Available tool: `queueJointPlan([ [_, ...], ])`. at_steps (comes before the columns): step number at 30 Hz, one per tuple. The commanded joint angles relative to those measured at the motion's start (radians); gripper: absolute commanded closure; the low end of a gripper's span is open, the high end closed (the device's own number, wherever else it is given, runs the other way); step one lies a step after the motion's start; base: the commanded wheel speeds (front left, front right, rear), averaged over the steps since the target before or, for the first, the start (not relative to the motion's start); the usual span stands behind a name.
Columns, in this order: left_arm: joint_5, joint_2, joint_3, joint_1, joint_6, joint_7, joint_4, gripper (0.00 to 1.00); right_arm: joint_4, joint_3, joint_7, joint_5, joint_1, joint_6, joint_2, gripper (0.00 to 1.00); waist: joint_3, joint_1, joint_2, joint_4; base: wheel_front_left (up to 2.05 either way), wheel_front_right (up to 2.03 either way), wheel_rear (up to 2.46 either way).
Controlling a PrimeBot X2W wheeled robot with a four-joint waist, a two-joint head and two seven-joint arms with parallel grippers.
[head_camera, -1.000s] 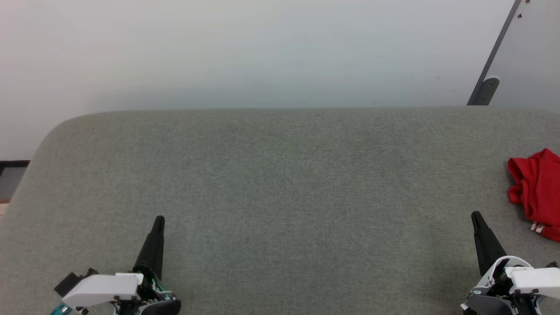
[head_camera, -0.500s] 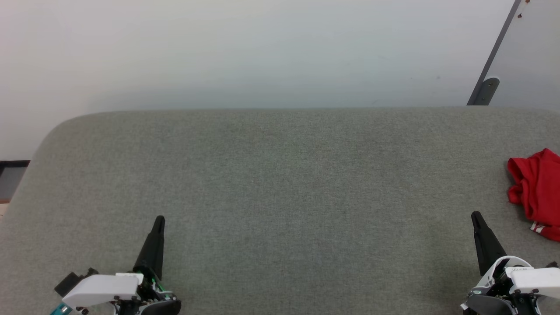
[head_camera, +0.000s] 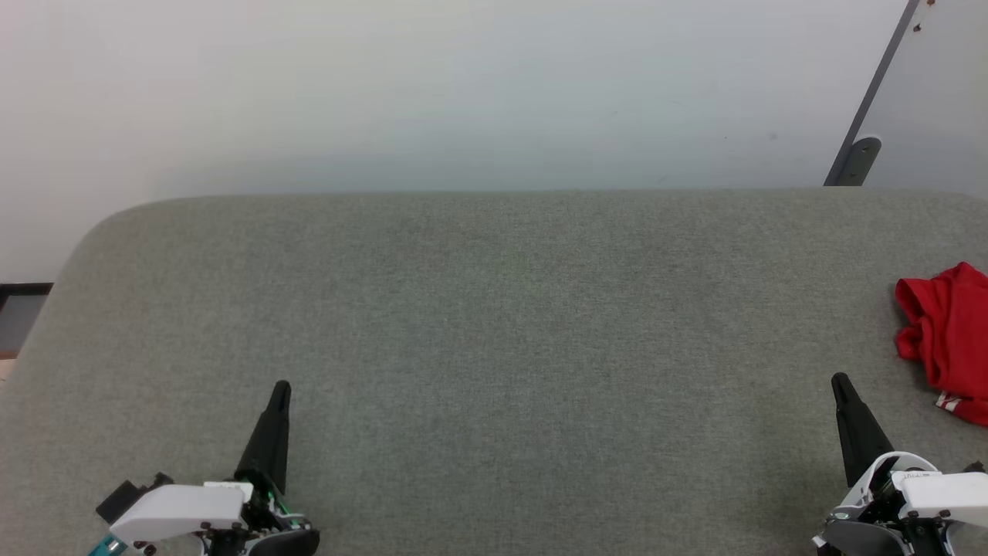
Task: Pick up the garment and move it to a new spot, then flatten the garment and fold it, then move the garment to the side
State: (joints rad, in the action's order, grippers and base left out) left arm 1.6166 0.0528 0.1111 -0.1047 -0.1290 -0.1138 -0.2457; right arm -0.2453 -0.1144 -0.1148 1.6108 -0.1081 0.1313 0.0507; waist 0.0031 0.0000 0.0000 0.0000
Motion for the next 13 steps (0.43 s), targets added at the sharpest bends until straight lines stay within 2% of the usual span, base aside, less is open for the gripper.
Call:
queueJointPlan([
  [1, -0.004, -0.002, 0.002, -0.01, -0.003, -0.001, -0.001, 1.0, 0.0, 0.0, -0.002, 0.004, -0.003, -0.001, -0.003, 1.0, 0.0, 0.0, 0.0, 0.0, 0.0, 0.0, 0.0],
  [13, -0.005, -0.002, 0.003, -0.01, -0.003, -0.001, -0.001, 1.0, 0.0, 0.0, -0.002, 0.004, -0.003, -0.001, -0.003, 1.0, 0.0, 0.0, 0.0, 0.0, 0.0, 0.0, 0.0],
])
